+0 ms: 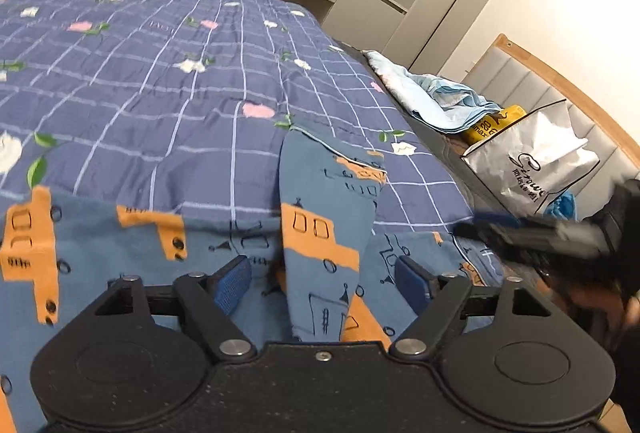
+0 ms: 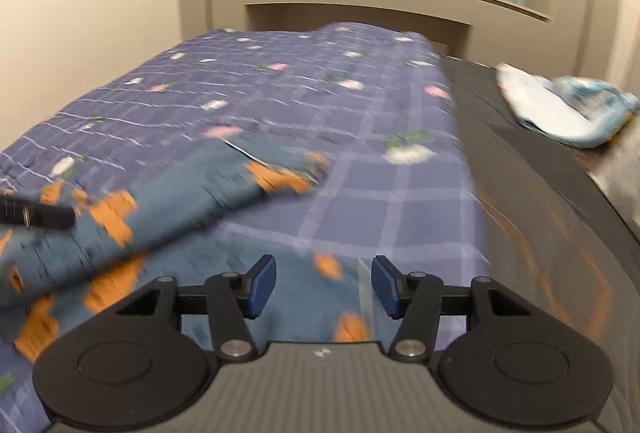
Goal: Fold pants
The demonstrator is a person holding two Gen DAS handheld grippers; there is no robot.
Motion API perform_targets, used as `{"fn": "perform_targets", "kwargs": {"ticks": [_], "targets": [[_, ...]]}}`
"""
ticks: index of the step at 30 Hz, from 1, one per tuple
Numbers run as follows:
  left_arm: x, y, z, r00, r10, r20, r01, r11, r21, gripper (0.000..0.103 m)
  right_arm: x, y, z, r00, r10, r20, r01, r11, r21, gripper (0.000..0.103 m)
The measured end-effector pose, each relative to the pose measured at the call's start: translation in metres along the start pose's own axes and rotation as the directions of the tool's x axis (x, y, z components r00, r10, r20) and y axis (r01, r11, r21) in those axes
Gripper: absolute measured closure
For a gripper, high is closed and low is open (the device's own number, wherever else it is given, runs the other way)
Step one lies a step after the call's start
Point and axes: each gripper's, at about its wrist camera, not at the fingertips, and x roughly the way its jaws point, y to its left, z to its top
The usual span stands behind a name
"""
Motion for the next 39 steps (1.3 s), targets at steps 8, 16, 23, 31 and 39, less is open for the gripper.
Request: {"fn": "perform_targets", "kwargs": {"ticks": [8, 16, 23, 31, 39], "targets": [[0.005, 0.017, -0.006, 0.999, -0.04, -0.026, 0.037, 0.994, -0.103, 0.073, 0.091, 0.068, 0.082, 0.991, 0.114, -0.077, -0.118, 0.991, -0.058, 0.049], [0.011, 0.015, -0.006, 0.998, -0.051, -0.024, 0.048, 0.992, -0.118, 0.093, 0.155, 0.111, 0.104, 0.975, -0.011, -0.222, -0.019, 0.991, -0.131, 0.055], [0.003, 0.007, -0.003, 0.999, -0.042, -0.001, 0.041, 0.996, -0.079, 0.102, 0.135, 0.104, 0.093, 0.985, -0.048, -0.167, 0.024, 0.99, -0.14, 0.1], [-0.013, -0.035, -0.002, 0.997, -0.073, 0.019, 0.071, 0.993, 0.098, 0.103, 0.037, 0.048, 0.064, 0.995, -0.094, 0.044, 0.093, 0.995, 0.026, 0.101], [-0.019, -0.079, -0.035, 0.999, -0.053, -0.009, 0.053, 0.939, 0.34, 0.103, -0.052, 0.0, -0.015, 0.975, -0.172, 0.138, 0.125, 0.946, 0.299, 0.101]]}}
